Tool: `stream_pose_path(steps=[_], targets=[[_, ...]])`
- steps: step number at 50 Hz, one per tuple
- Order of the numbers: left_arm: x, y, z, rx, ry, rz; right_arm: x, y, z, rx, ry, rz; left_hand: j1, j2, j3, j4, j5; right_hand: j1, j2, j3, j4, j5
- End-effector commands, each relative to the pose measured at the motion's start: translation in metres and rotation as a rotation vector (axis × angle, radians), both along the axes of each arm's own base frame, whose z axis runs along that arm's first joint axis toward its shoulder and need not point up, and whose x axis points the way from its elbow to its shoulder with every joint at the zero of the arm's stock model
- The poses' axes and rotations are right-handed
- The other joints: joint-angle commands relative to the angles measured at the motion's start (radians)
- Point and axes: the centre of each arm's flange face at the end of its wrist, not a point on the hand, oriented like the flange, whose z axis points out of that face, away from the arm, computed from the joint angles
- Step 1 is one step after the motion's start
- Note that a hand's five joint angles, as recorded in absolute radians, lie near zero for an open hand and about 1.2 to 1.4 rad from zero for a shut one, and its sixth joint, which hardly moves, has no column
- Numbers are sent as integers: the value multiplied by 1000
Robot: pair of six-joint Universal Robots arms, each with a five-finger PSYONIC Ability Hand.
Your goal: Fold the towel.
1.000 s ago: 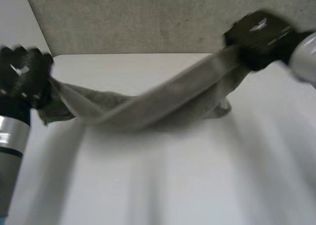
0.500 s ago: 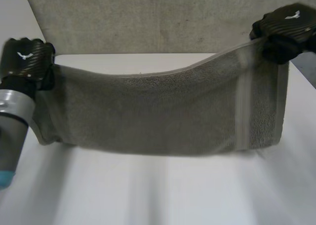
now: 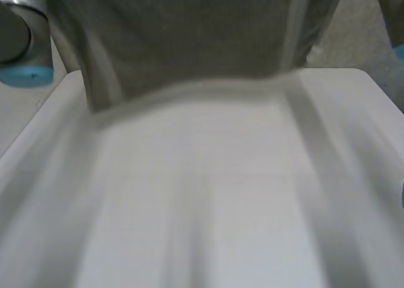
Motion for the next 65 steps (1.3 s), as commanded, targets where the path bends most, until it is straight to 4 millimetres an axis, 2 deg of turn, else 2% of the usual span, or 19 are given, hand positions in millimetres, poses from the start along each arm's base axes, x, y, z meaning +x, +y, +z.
stream_pose_path(steps=[1,3,4,6,8,9,11,12,13,14,16,22,25,33,38,46,55,58,65], targets=[[3,3,1,26,63,-62,-1,-7,-43,219,49,29,75,49,49,32,49,71,77,56,55,53],[5,-3,-33,121,41,-53,2,-8,-84,380,128,47,75,49,49,32,49,71,77,56,55,53],[5,-3,-33,121,41,-53,2,-8,-84,381,128,47,75,49,49,32,49,71,77,56,55,53],[6,-6,-58,190,25,-51,3,-6,-104,451,184,46,75,49,49,32,49,71,77,56,55,53],[4,-6,-114,335,-25,-70,7,2,-148,599,323,34,75,49,49,32,49,71,77,56,55,53],[4,-6,-114,336,-25,-71,7,2,-148,600,324,34,75,49,49,32,49,71,77,56,55,53],[1,2,-168,477,-82,-112,7,13,-188,733,466,26,75,49,49,32,49,71,77,56,55,53],[1,2,-168,477,-82,-112,7,13,-188,734,467,26,75,49,49,32,49,71,77,56,55,53],[0,8,-193,544,-114,-129,6,20,-201,787,527,28,75,49,49,32,49,71,77,56,55,53],[0,8,-193,544,-114,-130,6,20,-201,787,528,28,75,49,49,32,49,71,77,56,55,53],[0,22,-233,643,-206,-135,4,35,-222,902,613,43,75,49,49,32,49,71,77,56,55,53],[7,49,-275,736,-413,-82,-1,55,-234,1033,641,85,75,49,49,32,49,71,77,56,55,53],[10,55,-280,748,-445,-71,-4,61,-228,1038,638,88,75,49,49,32,49,71,77,56,55,53],[31,76,-231,674,-437,-14,-23,94,-185,1002,579,99,75,49,49,32,49,71,77,56,55,53],[44,111,-183,594,-408,20,-49,131,-156,1005,524,81,75,49,49,32,49,71,77,56,55,53],[54,161,-157,550,-326,-3,-86,161,-142,1008,469,50,75,49,49,32,49,71,77,56,55,53],[50,169,-163,564,-302,-119,-101,157,-144,980,489,63,75,49,49,32,49,71,77,56,55,53],[48,155,-176,595,-310,-141,-100,145,-151,959,489,67,75,49,49,32,49,71,77,56,55,53],[37,105,-201,637,-319,-147,-99,84,-177,931,417,21,75,49,49,32,49,71,77,56,55,53]])
